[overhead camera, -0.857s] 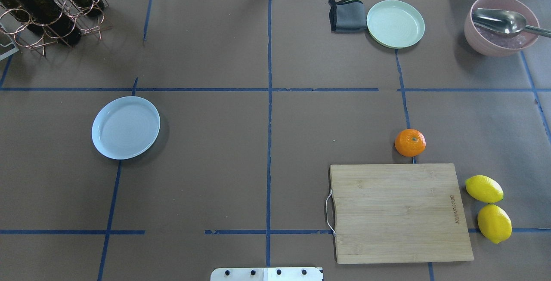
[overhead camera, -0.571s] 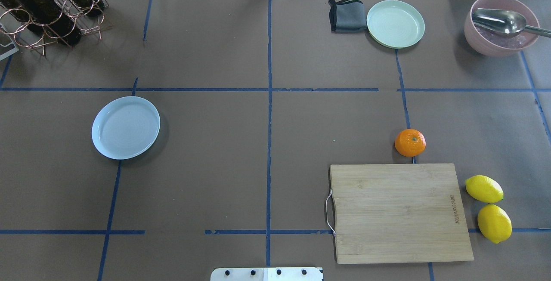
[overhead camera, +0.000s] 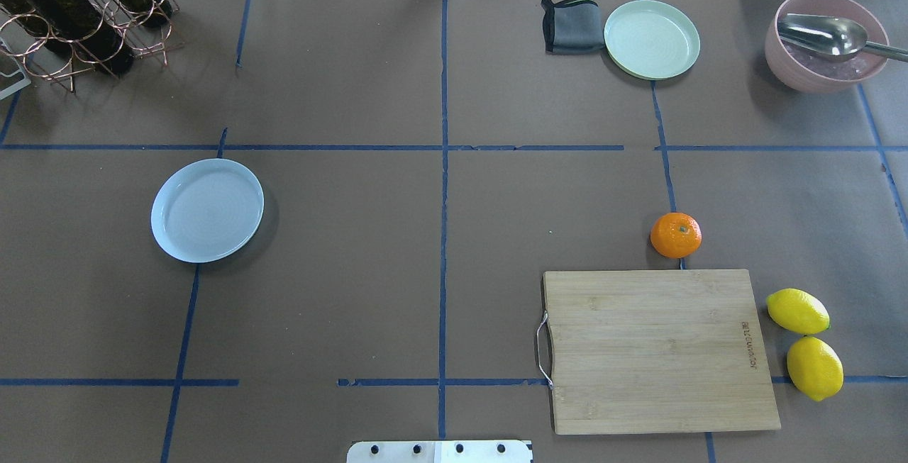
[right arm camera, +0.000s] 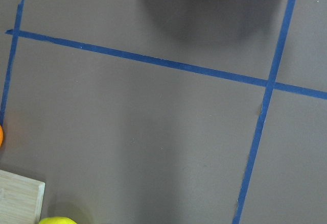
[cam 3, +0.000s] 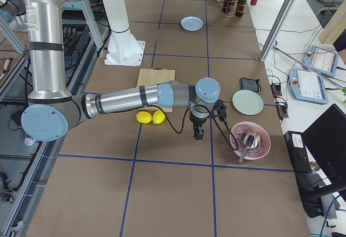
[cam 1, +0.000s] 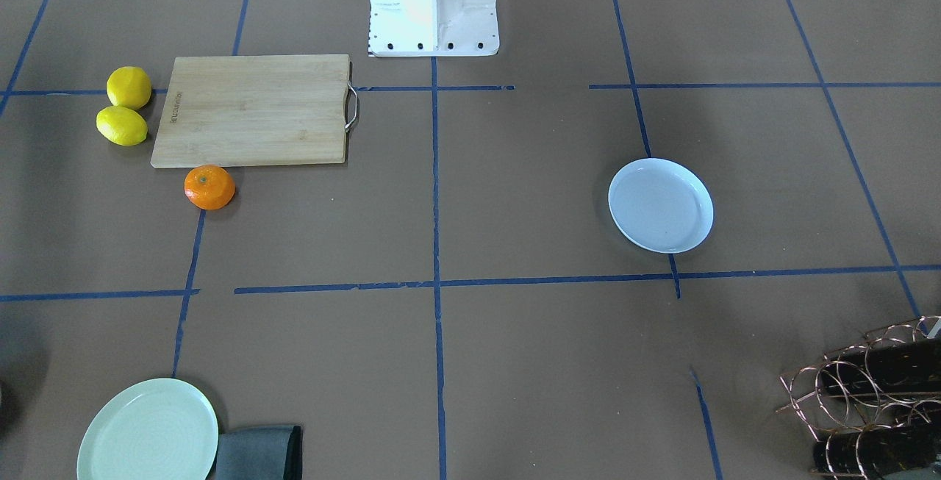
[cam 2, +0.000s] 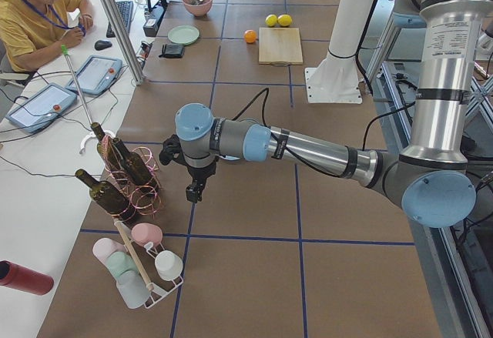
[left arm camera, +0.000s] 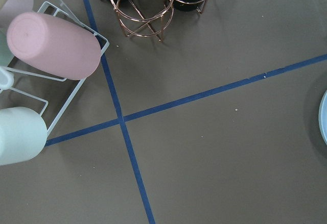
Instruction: Pick orange to plate
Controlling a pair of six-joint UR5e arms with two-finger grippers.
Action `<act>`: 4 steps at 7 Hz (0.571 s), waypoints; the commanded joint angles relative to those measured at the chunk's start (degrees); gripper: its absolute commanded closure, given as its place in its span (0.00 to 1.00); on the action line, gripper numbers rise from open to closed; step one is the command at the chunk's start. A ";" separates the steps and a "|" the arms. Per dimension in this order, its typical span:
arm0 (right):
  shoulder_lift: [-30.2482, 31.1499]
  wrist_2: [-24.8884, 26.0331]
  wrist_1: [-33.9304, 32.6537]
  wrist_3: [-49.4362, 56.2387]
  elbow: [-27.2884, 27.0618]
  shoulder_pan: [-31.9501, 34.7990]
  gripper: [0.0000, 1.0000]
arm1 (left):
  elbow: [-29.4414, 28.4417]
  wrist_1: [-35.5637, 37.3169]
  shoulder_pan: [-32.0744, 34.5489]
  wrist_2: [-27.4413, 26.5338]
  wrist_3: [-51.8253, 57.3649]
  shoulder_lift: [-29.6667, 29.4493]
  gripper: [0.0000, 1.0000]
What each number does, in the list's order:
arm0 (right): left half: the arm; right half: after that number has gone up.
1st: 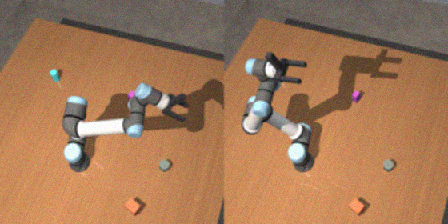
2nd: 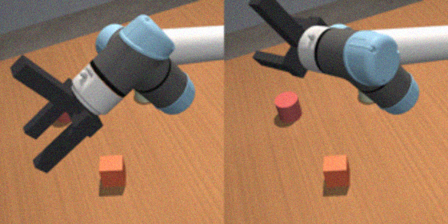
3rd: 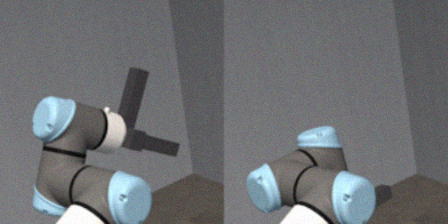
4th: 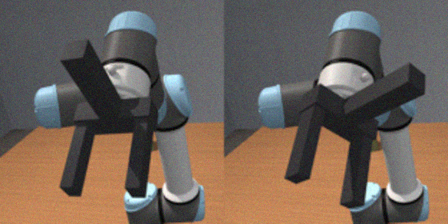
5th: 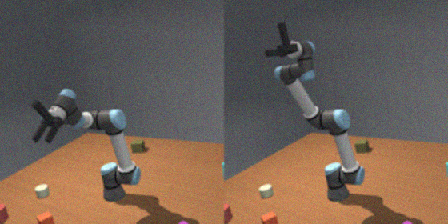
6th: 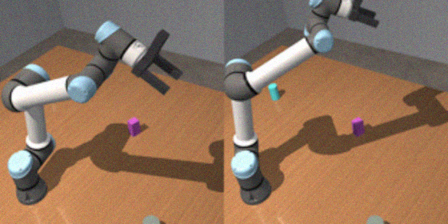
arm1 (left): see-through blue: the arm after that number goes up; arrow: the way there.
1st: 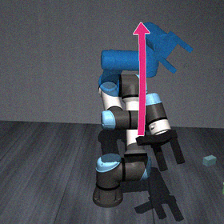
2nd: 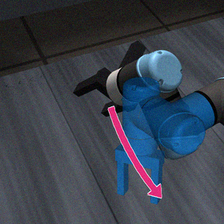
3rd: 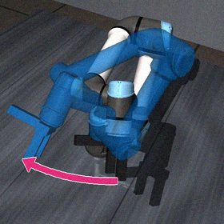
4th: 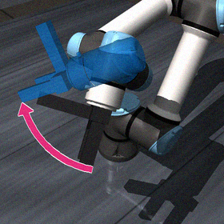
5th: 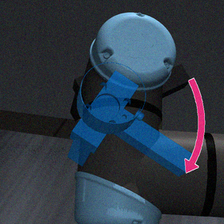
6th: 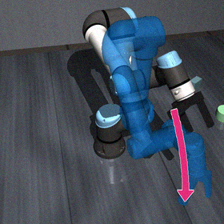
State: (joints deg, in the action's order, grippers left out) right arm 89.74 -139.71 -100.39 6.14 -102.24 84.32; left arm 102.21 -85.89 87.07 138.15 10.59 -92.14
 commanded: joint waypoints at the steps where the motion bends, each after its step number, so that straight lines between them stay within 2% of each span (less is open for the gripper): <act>1: 0.00 -0.21 0.11 0.10 -0.15 -0.21 0.00 | 0.63 -6.70 -8.61 0.11 -10.58 -0.22 0.00; 3: 1.41 -2.31 2.82 0.10 0.64 -0.73 0.00 | -2.96 -29.14 -24.75 -0.86 -38.84 -0.14 0.00; 4: 1.76 -2.58 5.53 0.10 0.90 -1.08 0.00 | -3.50 -35.34 -31.11 -6.43 -53.25 -0.23 0.00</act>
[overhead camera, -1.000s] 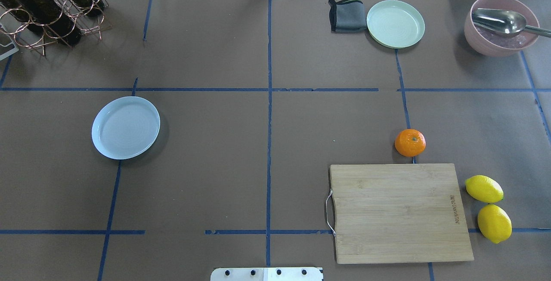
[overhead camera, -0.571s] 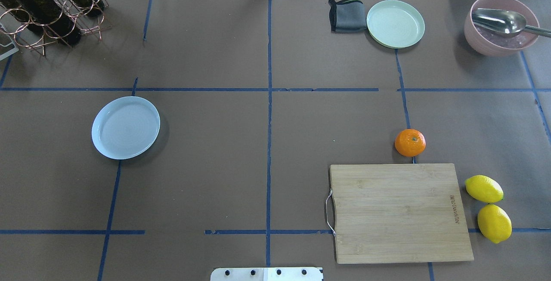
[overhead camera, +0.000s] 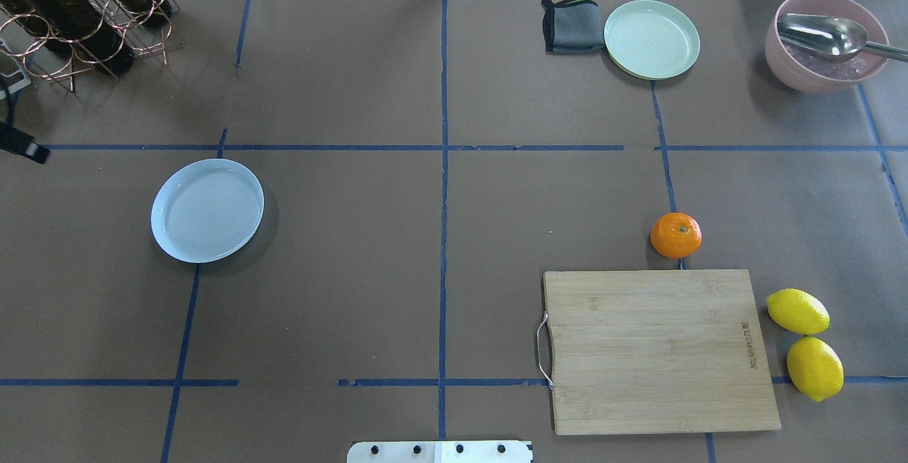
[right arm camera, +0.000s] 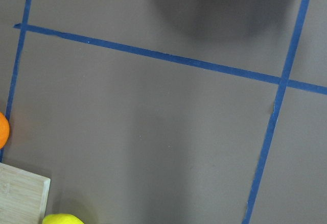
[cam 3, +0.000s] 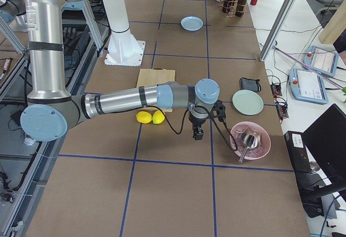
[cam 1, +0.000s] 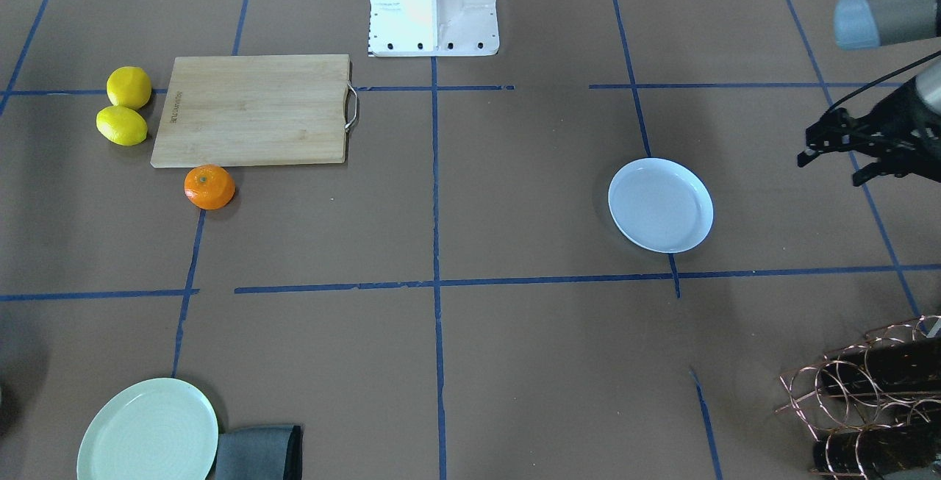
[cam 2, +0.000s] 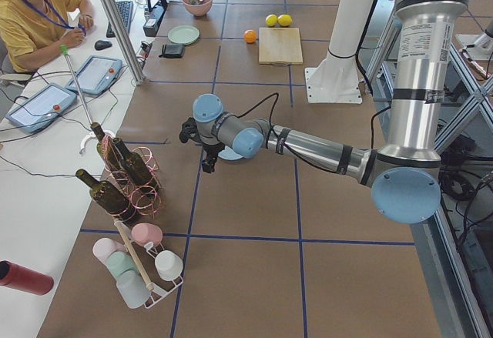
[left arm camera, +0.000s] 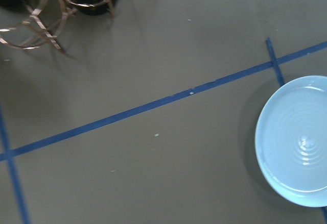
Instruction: Pick orange to plate
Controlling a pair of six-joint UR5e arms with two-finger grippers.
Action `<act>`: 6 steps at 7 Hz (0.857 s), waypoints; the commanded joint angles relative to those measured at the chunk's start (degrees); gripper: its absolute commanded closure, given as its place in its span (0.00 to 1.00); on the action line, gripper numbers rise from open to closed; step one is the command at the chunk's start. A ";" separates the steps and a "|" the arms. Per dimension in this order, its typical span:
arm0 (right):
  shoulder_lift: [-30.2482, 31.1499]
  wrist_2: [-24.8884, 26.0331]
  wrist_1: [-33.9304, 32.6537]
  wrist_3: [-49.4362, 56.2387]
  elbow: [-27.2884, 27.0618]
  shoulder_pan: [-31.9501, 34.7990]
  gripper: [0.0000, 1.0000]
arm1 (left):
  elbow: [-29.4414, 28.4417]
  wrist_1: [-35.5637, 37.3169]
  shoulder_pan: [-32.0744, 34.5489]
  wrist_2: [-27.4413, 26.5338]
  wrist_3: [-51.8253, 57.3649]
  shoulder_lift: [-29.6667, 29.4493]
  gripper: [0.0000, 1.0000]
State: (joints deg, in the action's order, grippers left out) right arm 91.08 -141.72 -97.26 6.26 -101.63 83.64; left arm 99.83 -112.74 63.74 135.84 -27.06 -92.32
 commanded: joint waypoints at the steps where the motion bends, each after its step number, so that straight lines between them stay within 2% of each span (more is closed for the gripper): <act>1: 0.33 -0.66 3.56 -0.19 0.47 -1.02 0.00 | -2.00 -10.11 -11.49 -8.45 -22.18 0.12 0.00; 2: -0.02 -0.66 5.31 -0.10 1.95 -1.20 0.00 | -3.14 -10.13 -13.10 -9.10 -23.11 -0.23 0.00; 3: 0.15 -0.92 7.94 -0.28 3.36 -1.20 0.00 | -3.76 -10.22 -16.07 -13.80 -27.04 -0.49 0.00; 4: 0.33 -2.40 8.31 -0.37 3.37 -1.20 0.00 | -4.29 -10.22 -16.80 -14.55 -27.42 -1.28 0.02; 5: 0.42 -2.76 8.31 -0.37 3.37 -1.20 0.00 | -4.99 -10.22 -16.80 -14.64 -27.34 -1.37 0.05; 6: 0.42 -3.03 8.31 -0.37 3.46 -1.20 0.00 | -5.52 -10.22 -16.80 -14.64 -27.34 -1.72 0.13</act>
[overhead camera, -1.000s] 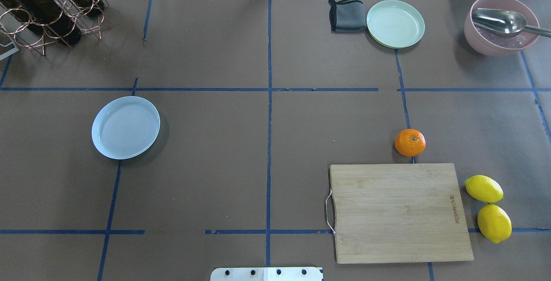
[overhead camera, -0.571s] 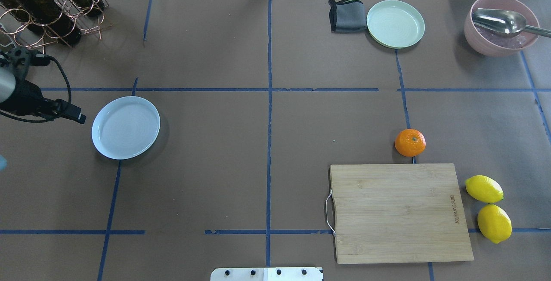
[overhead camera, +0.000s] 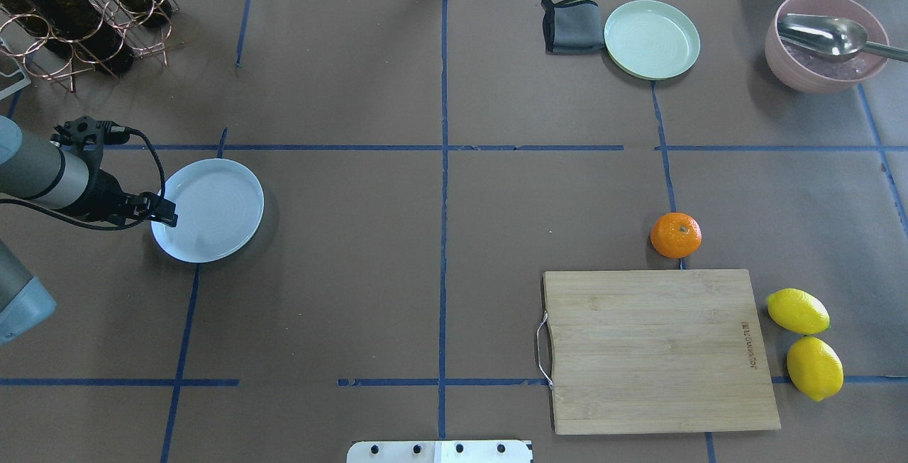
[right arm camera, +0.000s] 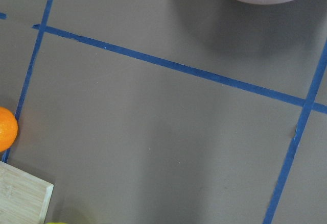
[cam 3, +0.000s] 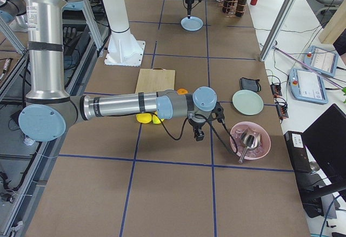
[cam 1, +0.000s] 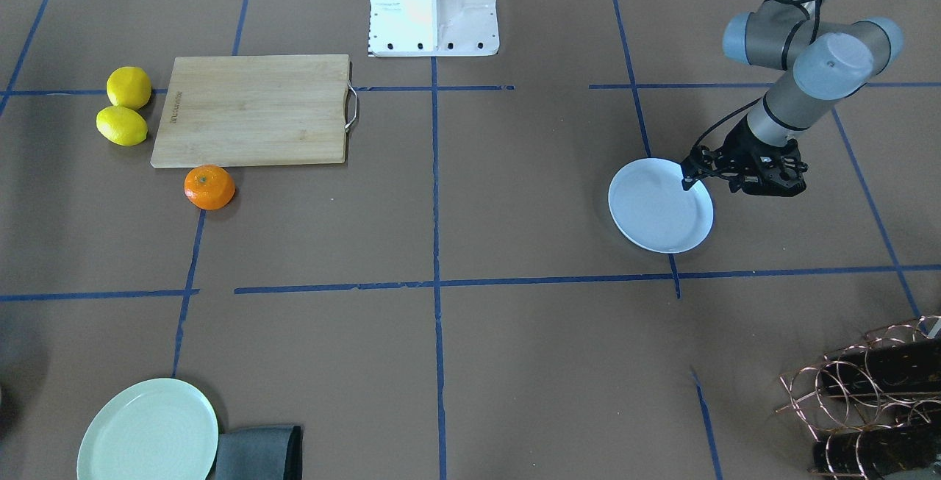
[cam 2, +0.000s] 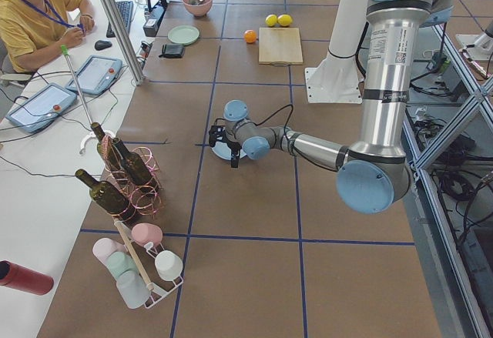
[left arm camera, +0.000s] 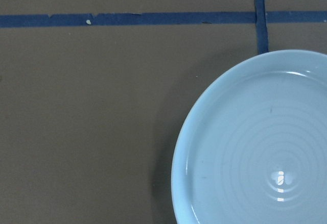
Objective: Pick orange to plate
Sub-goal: 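Reach the left gripper to the light blue plate's rim and grip it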
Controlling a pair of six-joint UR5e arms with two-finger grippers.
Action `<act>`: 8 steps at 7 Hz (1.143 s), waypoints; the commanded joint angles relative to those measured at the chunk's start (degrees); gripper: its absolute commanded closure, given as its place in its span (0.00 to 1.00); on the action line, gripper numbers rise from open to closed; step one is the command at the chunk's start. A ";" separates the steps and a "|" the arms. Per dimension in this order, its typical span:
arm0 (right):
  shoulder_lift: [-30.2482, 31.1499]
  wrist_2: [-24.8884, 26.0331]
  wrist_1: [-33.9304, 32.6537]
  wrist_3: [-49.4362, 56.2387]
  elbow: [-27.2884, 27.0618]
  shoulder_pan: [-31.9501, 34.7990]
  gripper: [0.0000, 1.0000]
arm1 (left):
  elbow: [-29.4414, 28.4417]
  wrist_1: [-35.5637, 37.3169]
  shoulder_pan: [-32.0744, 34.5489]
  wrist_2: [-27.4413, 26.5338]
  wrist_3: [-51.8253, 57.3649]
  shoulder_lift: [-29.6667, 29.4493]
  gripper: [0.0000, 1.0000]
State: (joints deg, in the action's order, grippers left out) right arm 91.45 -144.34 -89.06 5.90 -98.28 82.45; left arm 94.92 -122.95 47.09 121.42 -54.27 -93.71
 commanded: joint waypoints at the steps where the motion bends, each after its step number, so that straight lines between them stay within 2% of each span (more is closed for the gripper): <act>1: 0.05 -0.41 0.03 -0.01 0.11 0.00 0.00 | -0.61 -0.01 -0.24 -0.13 -0.22 -0.42 0.41; 2: 0.05 -0.41 0.03 -0.01 0.11 0.00 0.00 | -0.96 -0.10 -0.24 -0.13 0.04 -0.42 0.71; 3: 0.05 -0.41 0.03 -0.01 0.11 0.00 0.00 | -1.22 -0.10 -0.24 -0.13 0.04 -0.86 0.82; 4: 0.05 -0.41 0.03 -0.01 0.11 0.00 0.00 | -1.14 -0.10 -0.24 -0.13 -0.22 -0.86 1.00; 5: 0.05 -0.41 0.11 -0.01 0.11 0.00 0.00 | -0.44 -0.19 -0.24 0.39 -0.31 -0.95 1.00; 6: -0.04 -0.41 0.11 -0.01 0.02 0.00 0.00 | 4.26 -0.19 0.02 0.57 -0.40 -0.95 1.00; 7: -0.13 -0.41 0.11 -0.10 -0.33 0.00 0.00 | 6.14 -0.19 0.89 3.01 -2.75 -3.56 1.00; 8: -0.21 -0.41 0.11 -0.10 -0.42 0.00 0.00 | 5.46 -0.01 0.82 4.60 -8.86 -8.98 1.00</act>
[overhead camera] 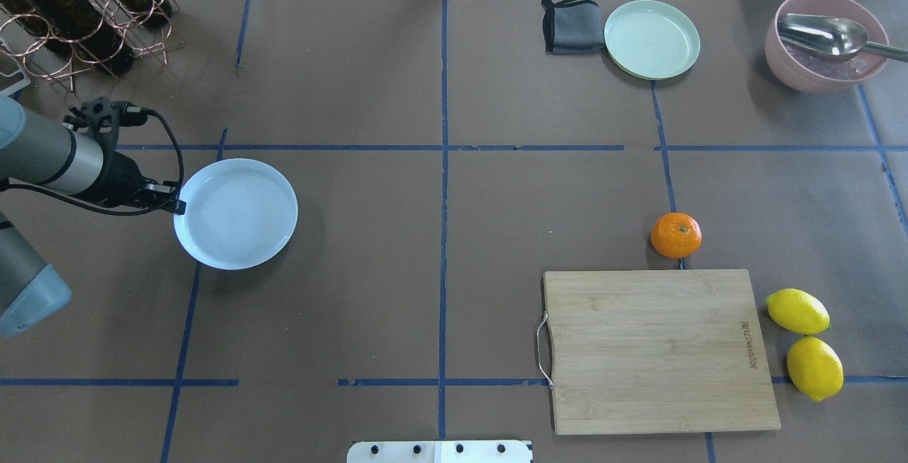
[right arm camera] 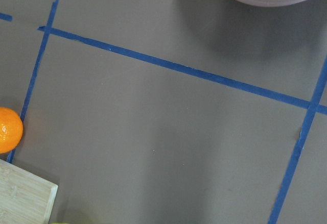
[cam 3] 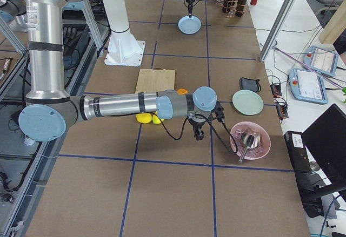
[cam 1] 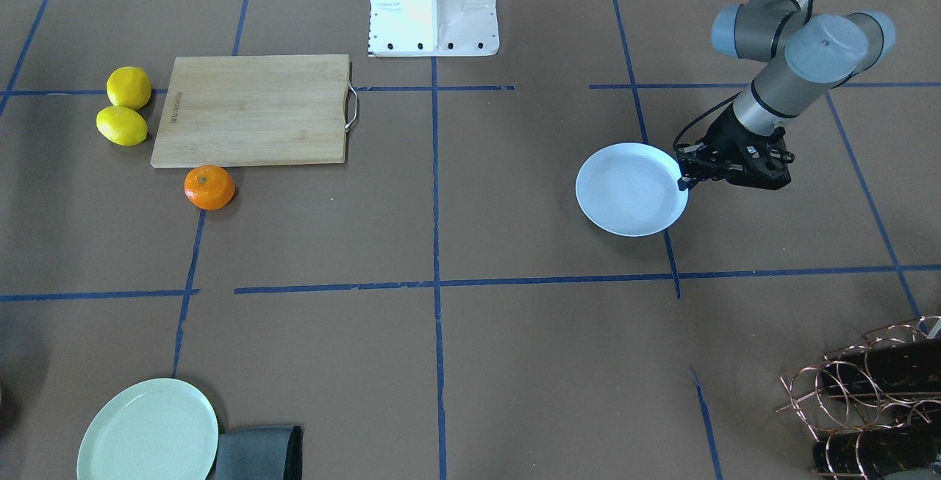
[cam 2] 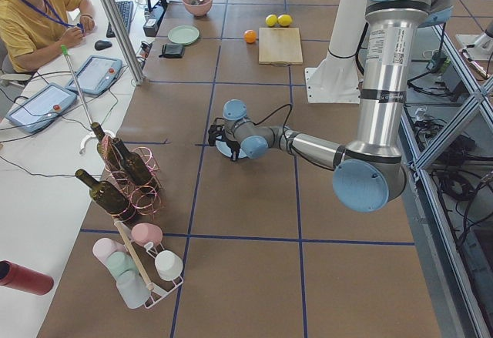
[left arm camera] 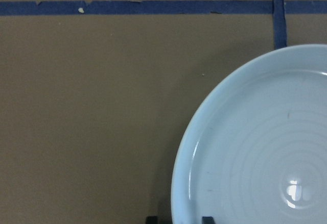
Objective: Pick orange to plate
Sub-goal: 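Reach the left gripper to the light blue plate's rim and grip it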
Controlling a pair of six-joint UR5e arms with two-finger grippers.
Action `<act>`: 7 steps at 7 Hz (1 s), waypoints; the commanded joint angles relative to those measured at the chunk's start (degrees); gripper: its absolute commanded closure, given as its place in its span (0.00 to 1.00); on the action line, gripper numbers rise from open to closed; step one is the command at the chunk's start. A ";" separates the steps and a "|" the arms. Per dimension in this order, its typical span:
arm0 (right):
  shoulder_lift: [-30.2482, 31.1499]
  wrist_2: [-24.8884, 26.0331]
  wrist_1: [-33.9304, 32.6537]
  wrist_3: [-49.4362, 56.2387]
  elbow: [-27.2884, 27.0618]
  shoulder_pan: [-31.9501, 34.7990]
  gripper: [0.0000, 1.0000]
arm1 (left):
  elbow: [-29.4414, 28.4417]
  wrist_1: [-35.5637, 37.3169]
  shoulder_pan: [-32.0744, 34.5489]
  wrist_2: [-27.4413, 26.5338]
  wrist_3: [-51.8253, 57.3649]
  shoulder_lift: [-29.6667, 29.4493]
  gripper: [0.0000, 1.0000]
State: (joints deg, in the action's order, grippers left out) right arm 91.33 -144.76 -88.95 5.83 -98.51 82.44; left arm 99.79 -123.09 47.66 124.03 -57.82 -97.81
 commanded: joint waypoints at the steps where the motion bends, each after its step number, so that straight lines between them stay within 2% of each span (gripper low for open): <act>1: -0.10 0.00 0.00 -0.03 -0.37 0.00 0.00 | -0.99 0.13 -1.15 2.09 -12.94 -10.77 1.00; 3: 0.16 -2.18 0.09 -0.03 -0.54 0.00 0.00 | -7.55 0.31 -10.61 -1.83 -24.84 -22.20 1.00; 4: 0.16 -2.37 0.09 -0.03 -0.46 0.00 0.00 | -10.12 0.22 -13.00 -6.21 -25.23 -24.25 1.00; 5: 0.25 -2.55 0.09 -0.03 -0.63 0.00 0.00 | -11.88 0.22 -15.72 -8.17 -25.15 -25.23 1.00; 7: 0.25 -2.72 0.09 -0.03 -0.72 0.00 0.00 | -13.13 0.13 -16.36 -8.45 -25.06 -25.68 1.00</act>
State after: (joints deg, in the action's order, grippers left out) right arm 91.56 -147.34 -88.86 5.80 -99.14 82.44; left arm 87.62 -122.89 32.06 116.08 -82.82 -123.04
